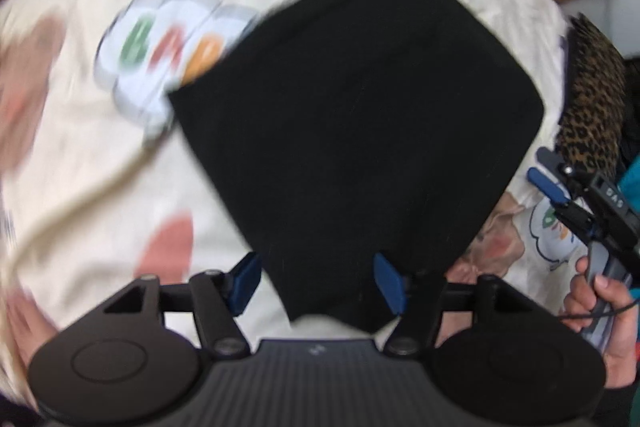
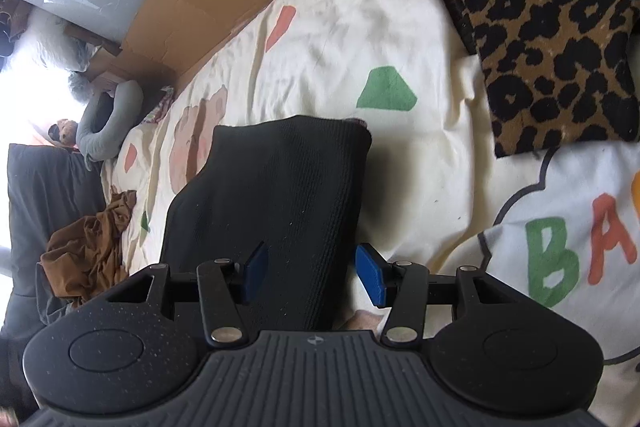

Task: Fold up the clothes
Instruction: 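Lower the folded black shorts onto the bed and open both grippers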

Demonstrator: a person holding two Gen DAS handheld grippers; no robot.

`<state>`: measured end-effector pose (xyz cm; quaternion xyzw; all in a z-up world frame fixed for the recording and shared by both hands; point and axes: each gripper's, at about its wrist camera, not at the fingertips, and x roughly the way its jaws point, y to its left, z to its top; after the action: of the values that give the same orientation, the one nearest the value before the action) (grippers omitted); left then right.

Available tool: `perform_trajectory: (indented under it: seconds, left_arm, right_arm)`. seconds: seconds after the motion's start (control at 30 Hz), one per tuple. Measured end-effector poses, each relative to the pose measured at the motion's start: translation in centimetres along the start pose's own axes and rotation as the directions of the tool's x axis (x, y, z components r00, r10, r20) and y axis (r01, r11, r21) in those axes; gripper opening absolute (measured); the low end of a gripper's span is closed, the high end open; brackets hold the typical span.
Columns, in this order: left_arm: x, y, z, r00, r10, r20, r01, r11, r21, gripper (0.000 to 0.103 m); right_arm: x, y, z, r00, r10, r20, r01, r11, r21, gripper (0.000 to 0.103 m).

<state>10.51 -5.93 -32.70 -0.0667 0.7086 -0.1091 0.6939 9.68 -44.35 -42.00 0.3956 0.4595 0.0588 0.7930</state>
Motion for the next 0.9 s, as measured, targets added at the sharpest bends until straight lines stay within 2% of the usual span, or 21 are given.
perform_trajectory:
  seconds: [0.1, 0.23, 0.3, 0.37, 0.47, 0.63, 0.83, 0.9]
  left_arm:
    - [-0.5, -0.5, 2.5, 0.999, 0.023, 0.035, -0.028, 0.99, 0.138, 0.068]
    - [-0.3, -2.0, 5.7, 0.993, 0.058, 0.102, -0.086, 0.952, 0.294, 0.068]
    - [-0.2, -2.8, 7.1, 0.994, 0.015, 0.107, -0.054, 0.926, 0.375, 0.065]
    - [-0.5, -3.6, 8.4, 0.991, -0.038, 0.127, -0.023, 0.894, 0.448, 0.054]
    - [-1.3, -4.2, 10.0, 0.977, -0.105, 0.184, -0.01, 0.846, 0.533, 0.055]
    - [-1.3, -5.8, 12.0, 0.96, -0.151, 0.234, -0.016, 0.808, 0.589, 0.055]
    - [-0.9, -3.9, 12.5, 0.939, -0.189, 0.286, -0.018, 0.806, 0.592, 0.056]
    - [0.0, -3.3, 14.0, 0.931, -0.211, 0.297, -0.011, 0.798, 0.603, 0.055]
  right_arm:
    - [0.3, -0.2, -0.3, 1.0, 0.011, -0.009, -0.011, 1.0, 0.021, 0.056]
    - [0.8, -0.4, -0.9, 0.999, 0.0, -0.039, 0.0, 1.0, 0.024, 0.056]
    - [0.9, -0.4, -1.1, 0.999, 0.0, -0.045, 0.001, 1.0, 0.031, 0.056]
    - [1.0, -0.3, -1.2, 0.999, 0.007, -0.045, -0.006, 1.0, 0.028, 0.056]
    - [1.0, 0.0, -1.4, 0.999, 0.013, -0.043, -0.013, 1.0, 0.02, 0.056]
    - [1.0, 0.7, -1.8, 0.999, 0.003, -0.044, -0.004, 1.0, -0.006, 0.056]
    - [1.0, 1.0, -2.0, 0.999, -0.022, -0.041, 0.021, 1.0, -0.016, 0.056]
    - [1.2, 1.2, -2.1, 0.998, -0.046, -0.04, 0.045, 0.999, -0.024, 0.056]
